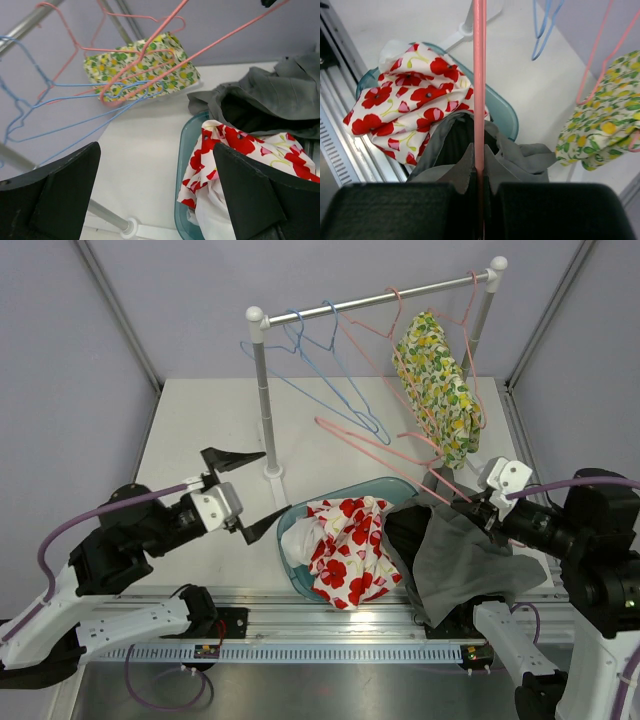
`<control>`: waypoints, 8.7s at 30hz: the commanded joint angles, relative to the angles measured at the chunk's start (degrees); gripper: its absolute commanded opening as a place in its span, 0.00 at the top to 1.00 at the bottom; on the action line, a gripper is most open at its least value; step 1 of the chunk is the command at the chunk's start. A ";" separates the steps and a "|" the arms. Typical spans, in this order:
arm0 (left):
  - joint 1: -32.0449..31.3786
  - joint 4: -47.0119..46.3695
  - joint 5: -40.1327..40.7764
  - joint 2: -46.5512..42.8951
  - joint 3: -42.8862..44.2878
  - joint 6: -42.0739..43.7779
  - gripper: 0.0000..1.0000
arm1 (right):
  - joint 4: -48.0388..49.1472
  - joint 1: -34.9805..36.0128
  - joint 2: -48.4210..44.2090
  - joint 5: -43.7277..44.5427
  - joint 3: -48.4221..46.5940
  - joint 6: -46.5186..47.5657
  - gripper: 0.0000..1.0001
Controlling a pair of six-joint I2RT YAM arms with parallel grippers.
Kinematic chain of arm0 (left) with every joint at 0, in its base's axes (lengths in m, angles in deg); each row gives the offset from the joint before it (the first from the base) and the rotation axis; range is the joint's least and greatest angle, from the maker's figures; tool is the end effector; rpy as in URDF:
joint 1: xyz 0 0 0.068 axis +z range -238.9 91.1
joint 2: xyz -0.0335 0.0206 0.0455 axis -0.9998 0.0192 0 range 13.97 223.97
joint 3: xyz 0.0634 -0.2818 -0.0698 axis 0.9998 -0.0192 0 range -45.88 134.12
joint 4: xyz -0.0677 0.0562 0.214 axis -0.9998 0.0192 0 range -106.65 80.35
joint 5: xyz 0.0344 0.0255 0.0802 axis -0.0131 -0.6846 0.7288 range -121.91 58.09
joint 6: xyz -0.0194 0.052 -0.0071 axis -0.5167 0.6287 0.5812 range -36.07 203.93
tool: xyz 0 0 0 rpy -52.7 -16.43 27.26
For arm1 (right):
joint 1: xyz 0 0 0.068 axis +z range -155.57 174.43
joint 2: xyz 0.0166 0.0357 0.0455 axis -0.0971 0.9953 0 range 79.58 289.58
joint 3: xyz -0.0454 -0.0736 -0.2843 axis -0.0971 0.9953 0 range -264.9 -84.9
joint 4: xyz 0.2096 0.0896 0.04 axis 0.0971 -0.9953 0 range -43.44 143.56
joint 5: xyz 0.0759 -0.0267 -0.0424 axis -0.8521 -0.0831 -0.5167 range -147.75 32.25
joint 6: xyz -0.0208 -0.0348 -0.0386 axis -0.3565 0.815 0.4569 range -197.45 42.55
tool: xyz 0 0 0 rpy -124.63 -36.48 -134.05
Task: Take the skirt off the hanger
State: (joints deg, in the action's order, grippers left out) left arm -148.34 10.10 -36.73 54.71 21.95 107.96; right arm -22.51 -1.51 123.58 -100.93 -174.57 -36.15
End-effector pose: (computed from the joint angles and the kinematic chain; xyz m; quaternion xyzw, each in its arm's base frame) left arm 0.0354 -0.0665 0.4531 0.4911 0.5057 -0.2437 0.6661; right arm 0.0040 0.0267 0.4567 -0.4799 0.6740 0.1551 0.5398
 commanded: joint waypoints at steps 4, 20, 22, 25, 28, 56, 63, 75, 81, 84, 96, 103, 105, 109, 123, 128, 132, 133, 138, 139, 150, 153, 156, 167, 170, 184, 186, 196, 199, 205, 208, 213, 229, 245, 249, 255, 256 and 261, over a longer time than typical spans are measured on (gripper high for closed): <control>0.11 -2.92 7.89 -7.06 -9.45 -9.51 0.01 | 7.86 -0.80 4.41 10.56 -10.26 -16.24 1.00; 0.11 -10.92 10.01 -15.32 -24.67 -27.63 0.01 | 22.20 -0.63 20.48 15.94 -8.76 -22.93 1.00; 0.11 -11.36 9.74 -15.85 -25.99 -28.69 0.01 | 22.55 0.42 23.21 15.23 -10.51 -23.02 1.00; 0.11 -11.45 9.92 -16.65 -27.05 -29.65 0.01 | 23.07 4.27 28.14 17.42 -13.33 -23.02 1.00; 0.20 -11.71 10.00 -17.17 -28.10 -30.45 0.01 | 24.65 8.15 32.09 21.37 -15.70 -24.07 1.00; 0.11 -13.12 9.83 -20.34 -32.15 -33.00 0.01 | 22.38 17.65 48.02 31.58 -27.40 -26.18 0.76; 0.11 -11.80 9.21 -20.78 -31.80 -33.26 0.01 | 19.74 17.48 35.29 32.81 -24.25 -15.83 0.19; 0.11 -12.24 9.21 -20.61 -32.41 -30.62 0.01 | 9.71 11.95 8.56 15.49 12.90 -1.83 0.12; 0.11 -12.76 8.78 -19.03 -31.89 -30.18 0.01 | 20.78 11.33 6.61 24.01 23.65 -6.05 0.12; 0.11 -12.94 8.34 -18.41 -31.62 -30.53 0.01 | 23.42 11.33 8.98 24.11 25.41 -6.05 0.13; 0.11 -15.40 5.35 -17.44 -32.76 -28.87 0.01 | 30.29 11.33 11.98 19.55 35.27 -3.68 0.77; 0.11 -21.11 -10.71 -11.91 -29.27 -10.89 0.01 | 14.33 11.33 9.96 15.78 13.51 1.57 1.00; 0.11 -21.82 -12.40 -9.19 -26.63 -7.00 0.01 | 9.83 11.33 10.83 10.00 1.99 3.52 1.00; 0.20 -22.26 -14.86 2.30 -17.40 3.89 0.01 | -0.11 11.33 14.25 -3.82 -11.82 7.92 1.00; 0.03 -26.13 -38.64 33.97 12.13 5.34 0.01 | 8.27 11.33 23.84 -27.92 -32.41 -6.55 1.00; -0.68 -25.69 -46.41 38.63 15.57 2.60 0.27 | 13.23 11.33 24.28 -27.40 -31.89 -11.59 1.00; -0.68 -25.69 -40.92 38.37 18.12 0.76 1.00 | 16.83 11.33 21.66 -20.74 -29.07 -15.28 0.92; -0.68 -25.43 -38.36 36.54 18.47 0.41 1.00 | 16.92 11.33 21.21 -18.11 -29.25 -15.89 0.76; -0.68 -22.44 -24.13 29.16 20.23 3.20 1.00 | 18.15 9.49 16.64 9.65 -29.16 -20.20 0.01; -0.59 -20.17 -22.62 27.14 20.76 3.48 1.00 | 18.76 9.22 16.03 14.48 -27.94 -21.16 0.00; -0.59 -8.11 -9.16 19.67 21.47 -14.96 1.00 | 25.80 6.23 8.82 38.61 -10.36 -20.73 0.01; -0.59 -8.81 -9.59 16.33 18.13 -17.08 1.00 | 26.76 5.44 8.11 38.17 -6.76 -21.08 0.01; 0.02 -11.96 -10.21 15.00 15.06 -21.54 1.00 | 28.08 4.21 7.67 37.64 -3.42 -21.43 0.00; 0.91 -36.31 -21.54 28.07 1.17 -47.31 1.00 | 32.21 -1.24 4.77 37.28 9.95 -25.12 0.01; 0.90 -41.24 -22.95 30.28 -4.10 -51.19 1.00 | 32.65 -2.12 3.90 37.64 11.62 -25.48 0.01; 0.82 -20.16 2.25 38.45 -16.94 -29.40 1.00 | 32.83 -3.62 2.40 35.01 16.37 -26.71 0.01; 0.73 -18.31 8.91 40.30 -15.29 -29.65 1.00 | 32.83 -3.62 2.40 34.39 16.37 -26.88 0.01; 1.43 -10.40 16.34 51.45 -8.78 -30.97 0.99 | 33.10 -6.08 3.10 33.07 16.28 -27.06 0.00; 1.52 -9.78 13.35 54.01 -7.72 -31.85 0.98 | 32.74 -6.08 3.28 32.72 15.93 -26.97 0.00; 1.61 -12.41 12.91 44.10 -8.77 -30.89 0.60 | 32.04 -6.08 4.06 31.84 14.44 -26.88 0.01; 1.52 -12.51 11.68 38.31 -8.16 -29.57 0.40 | 31.60 -6.08 4.68 31.23 13.21 -27.23 0.00; 1.61 -11.36 11.14 31.88 -6.75 -28.52 0.15 | 30.99 -6.08 5.82 30.79 11.01 -27.32 0.00; 1.61 -8.55 2.53 10.98 -8.50 -19.73 0.01 | 23.96 -6.08 27.14 21.03 -13.93 -40.90 0.03; 1.61 -9.87 13.34 -11.72 -23.09 -32.20 0.01 | 31.42 -1.95 49.15 36.49 -27.59 -48.95 0.35; 1.61 -10.04 13.87 -13.57 -24.50 -33.52 0.01 | 32.92 -0.19 51.17 41.06 -27.31 -46.05 0.48; 1.61 -9.95 14.66 -14.01 -24.85 -35.71 0.01 | 34.58 0.43 50.57 46.25 -28.63 -41.84 1.00; 1.61 -10.13 16.06 -14.01 -24.94 -36.50 0.01 | 34.68 0.51 50.13 46.43 -29.15 -41.74 1.00; 1.61 -11.62 15.90 -13.14 -24.16 -36.08 0.01 | 38.27 0.52 44.34 43.54 -28.46 -36.48 1.00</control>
State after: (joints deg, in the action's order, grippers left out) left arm -146.64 2.01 -22.13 41.11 -2.99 72.68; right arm 8.16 -1.17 174.66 -57.28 -200.60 -77.29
